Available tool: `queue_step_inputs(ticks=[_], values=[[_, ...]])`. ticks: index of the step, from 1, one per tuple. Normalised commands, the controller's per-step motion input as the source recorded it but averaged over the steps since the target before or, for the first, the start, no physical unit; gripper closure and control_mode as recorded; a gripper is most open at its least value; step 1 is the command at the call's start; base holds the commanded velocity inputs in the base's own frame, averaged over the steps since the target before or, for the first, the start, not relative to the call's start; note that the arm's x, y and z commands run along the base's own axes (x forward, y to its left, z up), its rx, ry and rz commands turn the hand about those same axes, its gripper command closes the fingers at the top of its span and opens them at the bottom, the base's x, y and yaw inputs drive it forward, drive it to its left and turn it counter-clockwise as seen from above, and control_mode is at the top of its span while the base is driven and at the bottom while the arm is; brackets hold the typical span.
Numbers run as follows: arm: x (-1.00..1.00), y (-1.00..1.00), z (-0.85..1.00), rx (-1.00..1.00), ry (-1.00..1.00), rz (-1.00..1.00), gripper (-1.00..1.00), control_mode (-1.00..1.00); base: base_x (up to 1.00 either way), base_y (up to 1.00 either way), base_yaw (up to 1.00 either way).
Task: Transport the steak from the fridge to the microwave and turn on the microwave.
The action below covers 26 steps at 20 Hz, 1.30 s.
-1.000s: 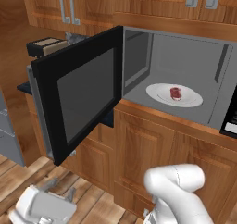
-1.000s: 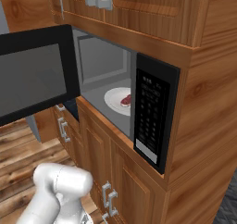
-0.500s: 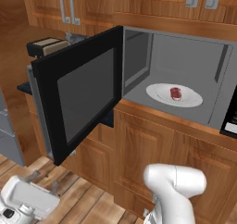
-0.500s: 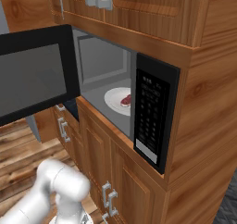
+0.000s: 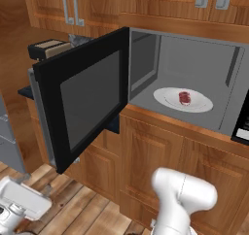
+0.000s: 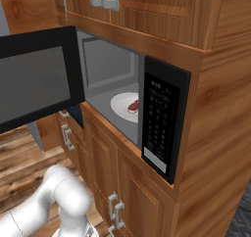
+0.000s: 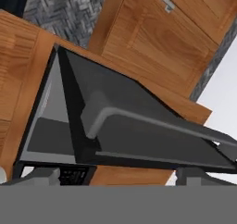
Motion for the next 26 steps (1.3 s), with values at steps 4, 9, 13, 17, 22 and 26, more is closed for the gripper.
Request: queue_step_inputs(ticks=[4,9,13,17,22,26], values=[[0.45,0.38,-0.25,-0.03,0.01,-0.12,-1.0,-1.0,0.0,0.0,0.0],[0.28,0.06,-0.09,0.0,0.0,-0.02,-1.0,-1.0,0.0,0.0,0.0],[0.39,0.0,-0.03,0.0,0.0,0.0,-1.0,-1.0,0.0,0.0,0.0],[0.52,-0.05,0.0,0.0,0.0,0.0,-1.0,-1.0,0.0,0.0,0.0],[0.45,-0.09,-0.01,0.0,0.0,0.0,-1.0,-1.0,0.0,0.0,0.0],[0.33,-0.17,-0.09,-0.01,0.0,0.0,-1.0,-1.0,0.0,0.0,0.0]])
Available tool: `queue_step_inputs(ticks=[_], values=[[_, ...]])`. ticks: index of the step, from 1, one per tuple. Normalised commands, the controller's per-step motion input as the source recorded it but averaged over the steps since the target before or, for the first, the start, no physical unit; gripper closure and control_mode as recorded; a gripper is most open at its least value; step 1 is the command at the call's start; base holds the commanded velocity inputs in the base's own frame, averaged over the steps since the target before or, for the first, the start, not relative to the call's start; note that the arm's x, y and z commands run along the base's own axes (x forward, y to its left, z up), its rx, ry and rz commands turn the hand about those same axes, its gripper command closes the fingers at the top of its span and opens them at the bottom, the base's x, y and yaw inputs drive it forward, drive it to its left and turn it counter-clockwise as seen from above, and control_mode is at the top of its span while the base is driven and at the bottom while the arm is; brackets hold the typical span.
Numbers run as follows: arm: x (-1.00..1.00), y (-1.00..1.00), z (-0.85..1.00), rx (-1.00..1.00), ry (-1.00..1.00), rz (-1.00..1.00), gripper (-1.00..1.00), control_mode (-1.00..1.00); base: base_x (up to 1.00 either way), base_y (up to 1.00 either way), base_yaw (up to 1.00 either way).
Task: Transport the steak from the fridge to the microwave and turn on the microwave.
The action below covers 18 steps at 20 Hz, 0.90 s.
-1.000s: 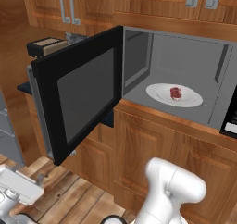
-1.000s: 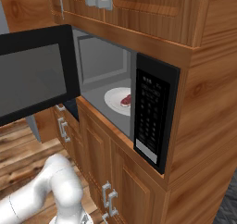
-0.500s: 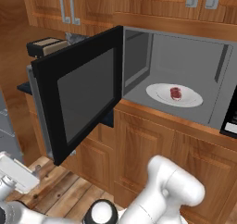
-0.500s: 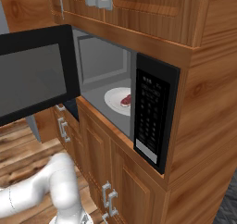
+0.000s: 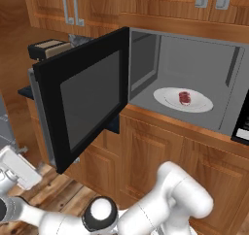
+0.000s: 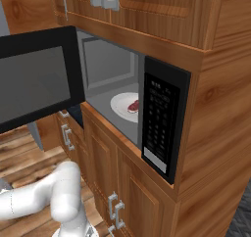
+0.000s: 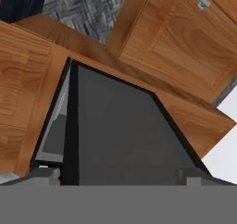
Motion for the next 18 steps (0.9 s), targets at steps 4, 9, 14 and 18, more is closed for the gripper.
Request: queue_step_inputs(ticks=[4,9,14,18], values=[[0.05,-0.36,-0.01,0.0,0.0,0.01,-1.0,-1.0,0.0,0.0,0.0],[-0.12,-0.72,0.13,0.01,-0.07,0.0,-1.0,-1.0,0.0,0.0,0.0],[-0.56,-1.0,0.3,0.0,-0.17,-0.12,-1.0,-1.0,0.0,0.0,0.0],[-0.69,-1.0,0.24,0.0,-0.21,-0.16,-1.0,-1.0,0.0,0.0,0.0]])
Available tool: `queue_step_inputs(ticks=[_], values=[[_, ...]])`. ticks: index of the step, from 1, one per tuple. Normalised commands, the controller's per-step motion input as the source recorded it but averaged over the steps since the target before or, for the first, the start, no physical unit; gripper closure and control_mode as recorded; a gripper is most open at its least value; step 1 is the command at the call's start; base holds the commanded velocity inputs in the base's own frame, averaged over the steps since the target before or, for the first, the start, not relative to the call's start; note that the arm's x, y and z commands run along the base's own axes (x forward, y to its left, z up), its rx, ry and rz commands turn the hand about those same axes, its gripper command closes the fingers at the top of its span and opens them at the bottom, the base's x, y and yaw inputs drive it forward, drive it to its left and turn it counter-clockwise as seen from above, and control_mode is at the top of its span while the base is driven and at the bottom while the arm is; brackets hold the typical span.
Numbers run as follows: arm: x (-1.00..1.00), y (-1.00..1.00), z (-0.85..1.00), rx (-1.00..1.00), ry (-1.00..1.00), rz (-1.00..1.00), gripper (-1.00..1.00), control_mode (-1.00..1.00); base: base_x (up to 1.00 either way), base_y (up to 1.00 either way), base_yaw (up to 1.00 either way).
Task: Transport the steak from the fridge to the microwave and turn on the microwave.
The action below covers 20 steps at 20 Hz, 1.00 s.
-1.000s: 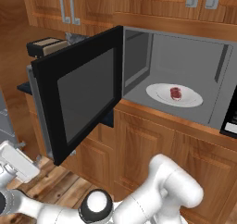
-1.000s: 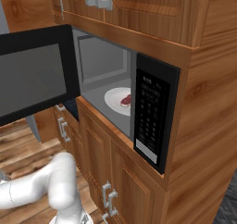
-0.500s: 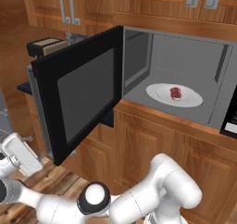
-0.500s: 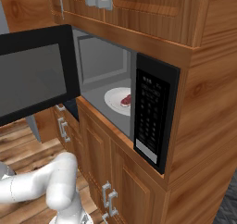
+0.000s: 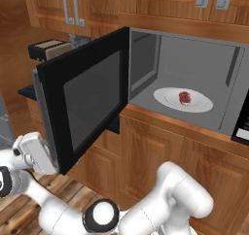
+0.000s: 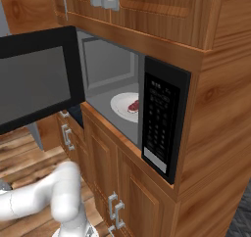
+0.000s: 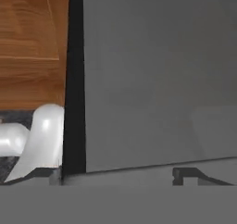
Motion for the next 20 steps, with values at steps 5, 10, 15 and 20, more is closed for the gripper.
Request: queue_step_inputs(ticks=[5,10,15,20], values=[[-0.79,-1.0,0.37,0.01,-0.13,-0.11,-1.0,-1.0,0.0,0.0,0.0],[-0.53,-1.0,0.4,0.05,-0.05,-0.04,-1.0,-1.0,0.0,0.0,0.0],[0.02,-1.0,0.22,0.07,-0.08,0.0,-1.0,-1.0,0.0,0.0,0.0],[0.34,-1.0,0.07,0.16,0.0,0.0,-1.0,-1.0,0.0,0.0,0.0]])
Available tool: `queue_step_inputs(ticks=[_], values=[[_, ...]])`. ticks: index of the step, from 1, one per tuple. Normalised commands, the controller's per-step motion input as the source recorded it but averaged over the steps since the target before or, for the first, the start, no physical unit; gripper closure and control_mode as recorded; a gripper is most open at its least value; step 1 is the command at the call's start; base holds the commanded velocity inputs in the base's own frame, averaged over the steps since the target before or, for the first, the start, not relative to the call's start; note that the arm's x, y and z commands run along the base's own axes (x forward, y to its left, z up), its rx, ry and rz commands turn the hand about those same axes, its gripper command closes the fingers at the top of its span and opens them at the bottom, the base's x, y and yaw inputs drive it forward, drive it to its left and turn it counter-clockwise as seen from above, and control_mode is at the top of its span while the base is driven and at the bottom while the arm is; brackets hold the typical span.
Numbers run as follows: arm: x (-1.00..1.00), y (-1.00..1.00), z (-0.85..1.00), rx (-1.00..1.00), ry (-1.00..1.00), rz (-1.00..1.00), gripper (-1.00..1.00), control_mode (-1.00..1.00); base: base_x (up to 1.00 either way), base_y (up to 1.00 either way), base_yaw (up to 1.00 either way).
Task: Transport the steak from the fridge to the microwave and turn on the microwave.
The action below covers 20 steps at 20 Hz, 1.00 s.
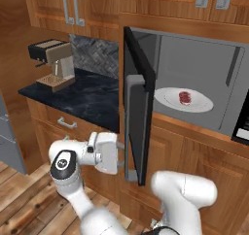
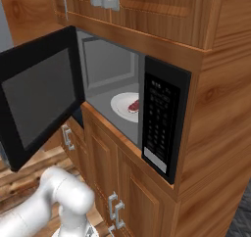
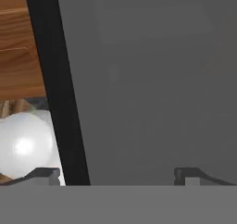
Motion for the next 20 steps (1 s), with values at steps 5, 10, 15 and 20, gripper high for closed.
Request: queue_step_inputs(ticks=[5,10,15,20], values=[[0.55,-1.0,0.05,0.21,0.0,0.0,-1.0,-1.0,0.0,0.0,0.0],[0.42,-1.0,0.0,0.24,0.0,0.04,-1.0,-1.0,0.0,0.0,0.0],[0.22,-1.0,0.0,0.27,0.0,0.19,-1.0,-1.0,0.0,0.0,0.0],[0.17,-1.0,0.0,0.23,0.0,0.31,-1.0,-1.0,0.0,0.0,0.0]])
